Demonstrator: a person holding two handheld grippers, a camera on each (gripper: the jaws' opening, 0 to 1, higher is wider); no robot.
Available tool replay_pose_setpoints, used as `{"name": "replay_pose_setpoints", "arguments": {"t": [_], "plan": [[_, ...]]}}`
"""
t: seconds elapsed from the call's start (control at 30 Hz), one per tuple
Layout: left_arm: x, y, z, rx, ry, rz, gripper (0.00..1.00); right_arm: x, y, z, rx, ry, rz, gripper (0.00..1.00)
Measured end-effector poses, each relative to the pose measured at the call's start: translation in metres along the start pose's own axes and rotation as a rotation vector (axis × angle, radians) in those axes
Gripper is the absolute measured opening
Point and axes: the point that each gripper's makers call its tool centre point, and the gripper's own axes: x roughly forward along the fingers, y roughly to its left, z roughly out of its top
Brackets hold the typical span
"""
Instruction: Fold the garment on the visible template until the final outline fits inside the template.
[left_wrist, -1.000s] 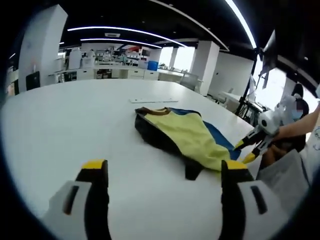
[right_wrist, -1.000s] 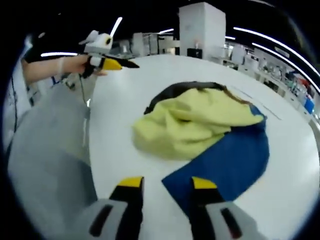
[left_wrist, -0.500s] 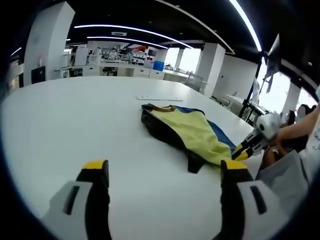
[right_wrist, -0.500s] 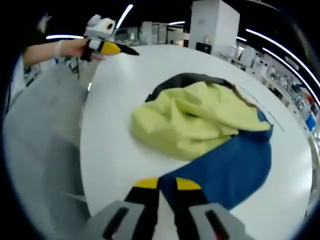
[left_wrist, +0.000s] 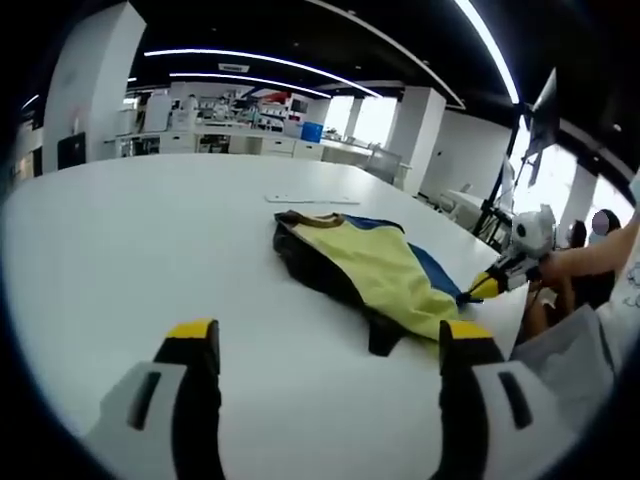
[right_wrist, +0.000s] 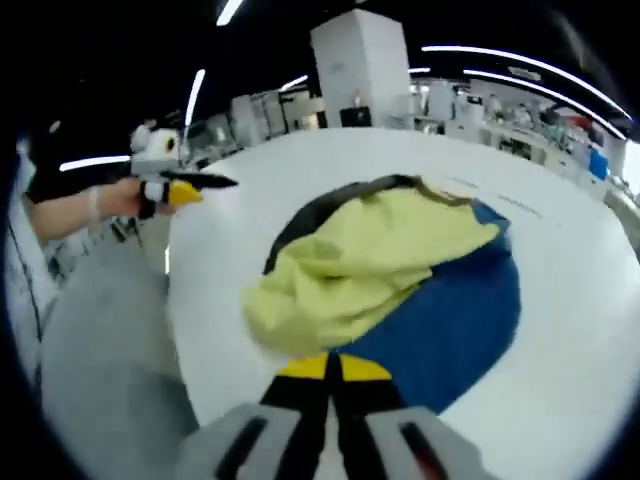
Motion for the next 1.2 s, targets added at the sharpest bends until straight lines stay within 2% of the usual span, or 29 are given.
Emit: {"name": "replay_pose_setpoints", "arguments": {"t": [0.07, 0.2, 0.23, 0.27, 0.3, 0.4, 0.5, 0.57, 0.6, 0.63, 0.7, 0.8, 0.87, 0.93, 0.97, 1.03, 1.07, 1.1, 1.2], "plan": [[0.003, 0.001, 0.004, 0.003, -0.007, -0.007, 0.87, -0.022, -0.026, 0.033, 0.081, -0.100, -0.045, 0.00], [0.006, 0.000, 0.009, 0.011, -0.011, -0.015, 0.87, -0.052, -0.068, 0.067, 0.190, -0.213, -0.105, 0.00], [0.007, 0.001, 0.011, 0.007, -0.013, -0.018, 0.87, -0.066, -0.083, 0.076, 0.212, -0.234, -0.149, 0.00], [0.009, 0.002, 0.012, 0.005, -0.016, -0.020, 0.87, -0.069, -0.088, 0.078, 0.187, -0.234, -0.164, 0.00], [0.012, 0.003, 0.014, 0.001, -0.022, -0.022, 0.86, -0.075, -0.102, 0.084, 0.160, -0.244, -0.194, 0.00], [0.016, -0.001, 0.017, -0.003, -0.025, -0.031, 0.86, -0.090, -0.126, 0.099, 0.255, -0.311, -0.209, 0.00], [0.022, -0.006, 0.020, 0.001, -0.024, -0.038, 0.86, -0.105, -0.146, 0.111, 0.242, -0.358, -0.267, 0.00], [0.027, -0.006, 0.023, -0.001, -0.023, -0.043, 0.86, -0.115, -0.167, 0.120, 0.297, -0.408, -0.285, 0.00], [0.030, -0.006, 0.024, 0.001, -0.020, -0.045, 0.85, -0.119, -0.177, 0.122, 0.280, -0.405, -0.313, 0.00], [0.031, -0.007, 0.024, 0.002, -0.019, -0.047, 0.85, -0.122, -0.178, 0.121, 0.276, -0.402, -0.340, 0.00], [0.036, -0.010, 0.024, 0.000, -0.014, -0.053, 0.85, -0.128, -0.200, 0.122, 0.315, -0.423, -0.377, 0.00], [0.042, -0.007, 0.024, -0.005, -0.007, -0.057, 0.85, -0.137, -0.228, 0.118, 0.304, -0.408, -0.465, 0.00], [0.044, -0.007, 0.024, -0.006, -0.002, -0.059, 0.85, -0.137, -0.237, 0.116, 0.321, -0.410, -0.478, 0.00], [0.048, -0.006, 0.024, -0.009, 0.004, -0.061, 0.85, -0.138, -0.253, 0.107, 0.333, -0.381, -0.523, 0.00], [0.050, -0.005, 0.023, -0.010, 0.005, -0.059, 0.85, -0.140, -0.272, 0.101, 0.347, -0.368, -0.546, 0.00], [0.054, -0.002, 0.023, -0.014, 0.005, -0.059, 0.85, -0.140, -0.281, 0.088, 0.387, -0.343, -0.582, 0.00], [0.055, -0.003, 0.023, -0.015, 0.005, -0.057, 0.85, -0.140, -0.286, 0.085, 0.380, -0.337, -0.591, 0.00], [0.056, -0.003, 0.023, -0.016, 0.006, -0.057, 0.85, -0.142, -0.303, 0.077, 0.388, -0.307, -0.615, 0.00], [0.061, -0.001, 0.020, -0.026, 0.011, -0.055, 0.85, -0.141, -0.316, 0.062, 0.404, -0.265, -0.647, 0.00]]}}
